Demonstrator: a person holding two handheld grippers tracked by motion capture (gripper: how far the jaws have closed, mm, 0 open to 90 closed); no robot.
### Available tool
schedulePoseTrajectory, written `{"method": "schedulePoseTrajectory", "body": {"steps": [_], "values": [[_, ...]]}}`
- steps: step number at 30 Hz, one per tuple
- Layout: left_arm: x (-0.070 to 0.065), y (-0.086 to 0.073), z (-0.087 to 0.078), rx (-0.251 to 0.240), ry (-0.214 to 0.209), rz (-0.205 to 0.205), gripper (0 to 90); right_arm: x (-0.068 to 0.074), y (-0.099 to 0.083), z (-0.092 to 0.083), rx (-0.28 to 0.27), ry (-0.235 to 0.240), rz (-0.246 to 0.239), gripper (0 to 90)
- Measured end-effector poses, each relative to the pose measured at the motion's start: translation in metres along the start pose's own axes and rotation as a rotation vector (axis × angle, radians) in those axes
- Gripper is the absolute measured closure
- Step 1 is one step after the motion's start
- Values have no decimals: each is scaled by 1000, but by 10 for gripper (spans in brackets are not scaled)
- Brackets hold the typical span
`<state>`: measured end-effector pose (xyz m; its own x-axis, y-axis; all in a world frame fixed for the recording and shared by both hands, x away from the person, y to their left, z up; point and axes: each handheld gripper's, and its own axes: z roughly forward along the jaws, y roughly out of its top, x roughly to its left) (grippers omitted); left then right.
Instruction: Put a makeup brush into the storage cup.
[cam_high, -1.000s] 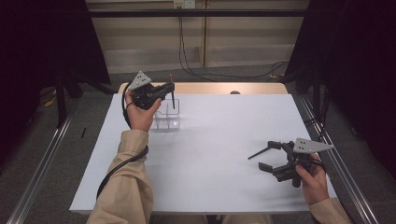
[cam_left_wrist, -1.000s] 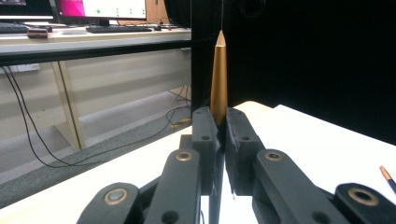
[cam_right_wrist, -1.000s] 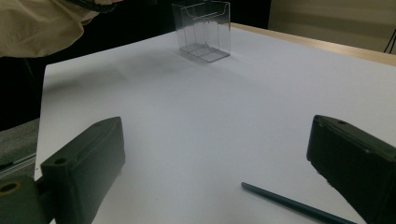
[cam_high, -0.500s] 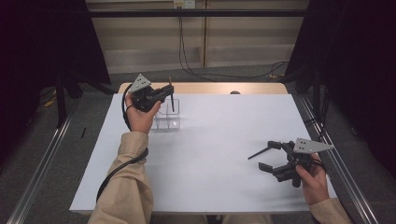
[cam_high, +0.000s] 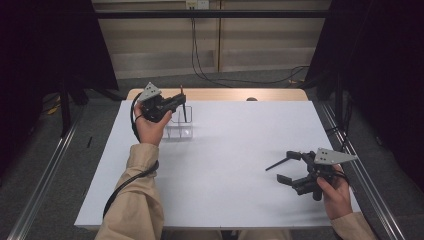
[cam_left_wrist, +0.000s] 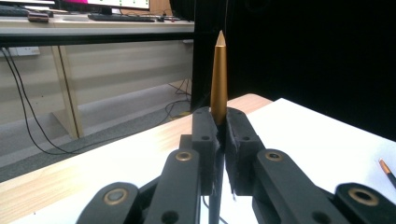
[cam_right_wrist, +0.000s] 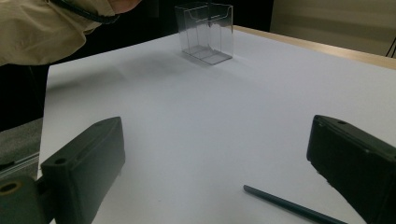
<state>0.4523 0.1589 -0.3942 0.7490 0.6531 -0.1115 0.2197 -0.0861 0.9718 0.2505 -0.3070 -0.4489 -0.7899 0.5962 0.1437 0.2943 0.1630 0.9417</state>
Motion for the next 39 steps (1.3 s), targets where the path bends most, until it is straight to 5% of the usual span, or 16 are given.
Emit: {"method": "schedulePoseTrajectory", "body": {"steps": [32,39], "values": [[-2,-9,2,20,-8,-10,827,1,1,1,0,11,-6,37],[1,-11,-1,10,-37,-76,547,2,1,1,0,12,-8,38]]}}
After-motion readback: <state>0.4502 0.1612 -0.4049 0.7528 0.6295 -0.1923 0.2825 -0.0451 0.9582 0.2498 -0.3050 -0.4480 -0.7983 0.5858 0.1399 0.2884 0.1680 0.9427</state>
